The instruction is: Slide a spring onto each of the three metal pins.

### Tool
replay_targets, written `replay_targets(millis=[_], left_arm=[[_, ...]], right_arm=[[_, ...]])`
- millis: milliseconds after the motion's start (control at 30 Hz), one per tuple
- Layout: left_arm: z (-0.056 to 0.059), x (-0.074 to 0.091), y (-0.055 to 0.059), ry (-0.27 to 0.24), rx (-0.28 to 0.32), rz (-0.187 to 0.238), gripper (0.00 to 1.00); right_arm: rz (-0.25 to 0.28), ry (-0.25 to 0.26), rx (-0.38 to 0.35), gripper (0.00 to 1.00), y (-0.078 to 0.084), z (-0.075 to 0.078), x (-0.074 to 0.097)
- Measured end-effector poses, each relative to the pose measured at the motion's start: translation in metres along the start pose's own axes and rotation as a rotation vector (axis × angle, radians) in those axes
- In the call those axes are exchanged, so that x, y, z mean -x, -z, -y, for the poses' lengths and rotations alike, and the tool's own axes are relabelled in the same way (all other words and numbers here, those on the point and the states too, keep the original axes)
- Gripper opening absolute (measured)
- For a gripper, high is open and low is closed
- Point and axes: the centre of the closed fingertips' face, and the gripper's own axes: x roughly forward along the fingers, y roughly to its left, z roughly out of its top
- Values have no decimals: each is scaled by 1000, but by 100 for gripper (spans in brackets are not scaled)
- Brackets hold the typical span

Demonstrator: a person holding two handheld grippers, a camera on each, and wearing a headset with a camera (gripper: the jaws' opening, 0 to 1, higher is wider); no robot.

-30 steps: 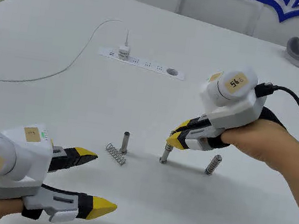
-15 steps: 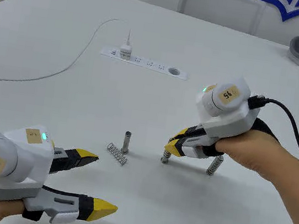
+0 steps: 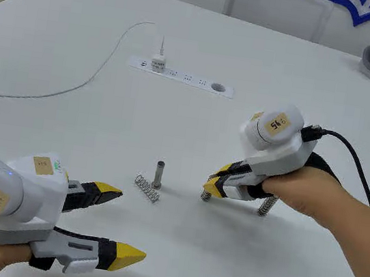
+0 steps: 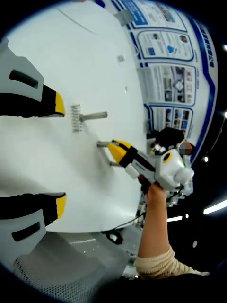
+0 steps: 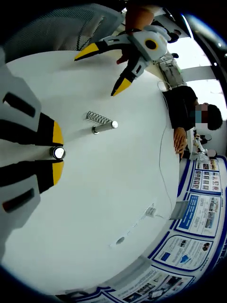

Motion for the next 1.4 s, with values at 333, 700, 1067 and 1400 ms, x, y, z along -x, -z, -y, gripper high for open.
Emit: replay_targets(millis=[333,700,1067,1400], left_arm=[[0,0,-1,1,-3,0,65],[-1,0,-2,1,-8,0,65],[-1,0,-4,-2,-12,3,65],[0,1,-6,-1,-16,5,65]], right_arm=[[1,11,9,15,2,1,1],[-18,20,4,15,13,-5,7],[-38,-2,6,15,22,-30,5],[-38,-38,40,15,15,-52,-3]])
